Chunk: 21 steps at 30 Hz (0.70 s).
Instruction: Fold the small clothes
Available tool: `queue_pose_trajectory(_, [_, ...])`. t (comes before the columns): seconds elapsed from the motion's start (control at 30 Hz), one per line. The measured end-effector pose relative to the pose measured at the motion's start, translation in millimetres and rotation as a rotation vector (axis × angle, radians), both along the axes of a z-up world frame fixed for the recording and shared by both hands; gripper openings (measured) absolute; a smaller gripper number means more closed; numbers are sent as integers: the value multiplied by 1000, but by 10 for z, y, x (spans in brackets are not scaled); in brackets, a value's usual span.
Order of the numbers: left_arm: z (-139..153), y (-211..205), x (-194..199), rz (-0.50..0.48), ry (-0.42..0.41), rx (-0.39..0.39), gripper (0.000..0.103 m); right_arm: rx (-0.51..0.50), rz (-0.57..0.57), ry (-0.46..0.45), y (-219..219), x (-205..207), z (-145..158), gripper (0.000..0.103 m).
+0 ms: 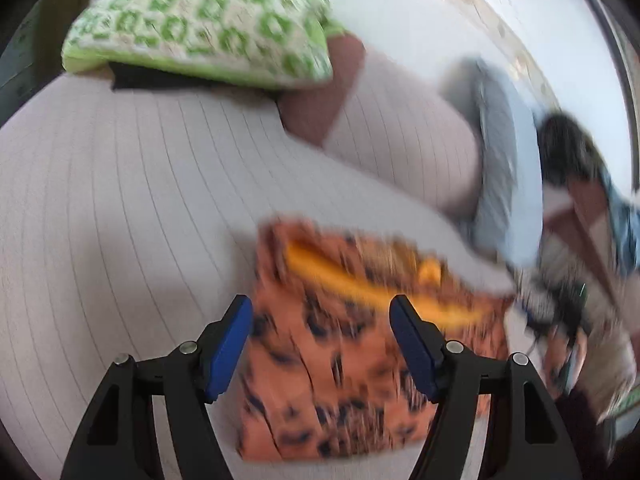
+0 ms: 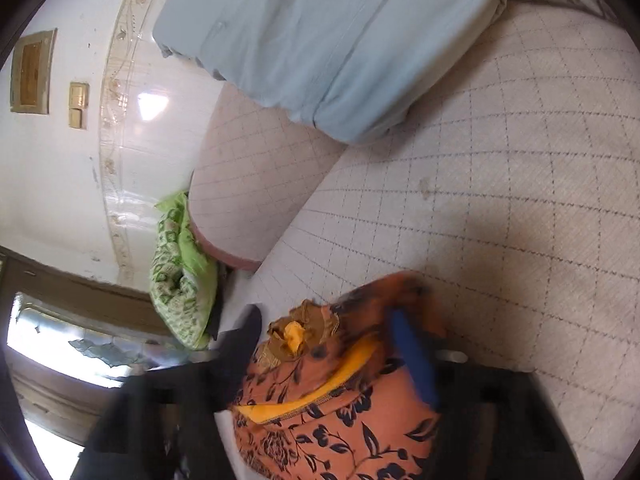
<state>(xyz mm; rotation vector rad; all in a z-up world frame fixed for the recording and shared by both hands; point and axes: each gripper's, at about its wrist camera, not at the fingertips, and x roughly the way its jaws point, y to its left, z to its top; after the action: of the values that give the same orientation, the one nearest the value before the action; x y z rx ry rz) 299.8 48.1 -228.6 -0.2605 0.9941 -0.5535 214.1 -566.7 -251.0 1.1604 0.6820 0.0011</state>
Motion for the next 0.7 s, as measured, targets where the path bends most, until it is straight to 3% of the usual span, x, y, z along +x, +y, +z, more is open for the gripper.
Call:
queue_pose_trajectory(0.07, [-140, -94, -225, -29, 15, 5, 72, -79, -38, 7, 62, -76, 146, 72])
queue_pose_trajectory(0.17, [-330, -196, -388, -43, -11, 98, 72, -291, -25, 63, 348, -183, 448, 72])
queue_pose_trajectory(0.27, [-460, -256, -427, -12, -8, 153, 72, -477, 189, 85, 1009, -110, 583, 63])
queue_pose_trajectory(0.33, [-492, -277, -396, -2, -1, 185, 72, -548, 373, 108, 1611, -1, 493, 38])
queue_pose_trajectory(0.43, [-491, -359, -417, -6, -10, 217, 72, -554, 539, 133, 2321, 200, 250, 31])
queue_pose_trajectory(0.53, [-509, -469, -391, -17, -17, 249, 72, -563, 619, 157, 2770, 481, 0, 31])
queue_pose_trajectory(0.63, [-564, -601, -365, -24, 2, 280, 72, -582, 579, 188, 2855, 965, -132, 31])
queue_pose_trajectory(0.7, [-602, -639, -368, -38, -5, 311, 72, -577, 472, 162, 2654, 1323, -49, 31])
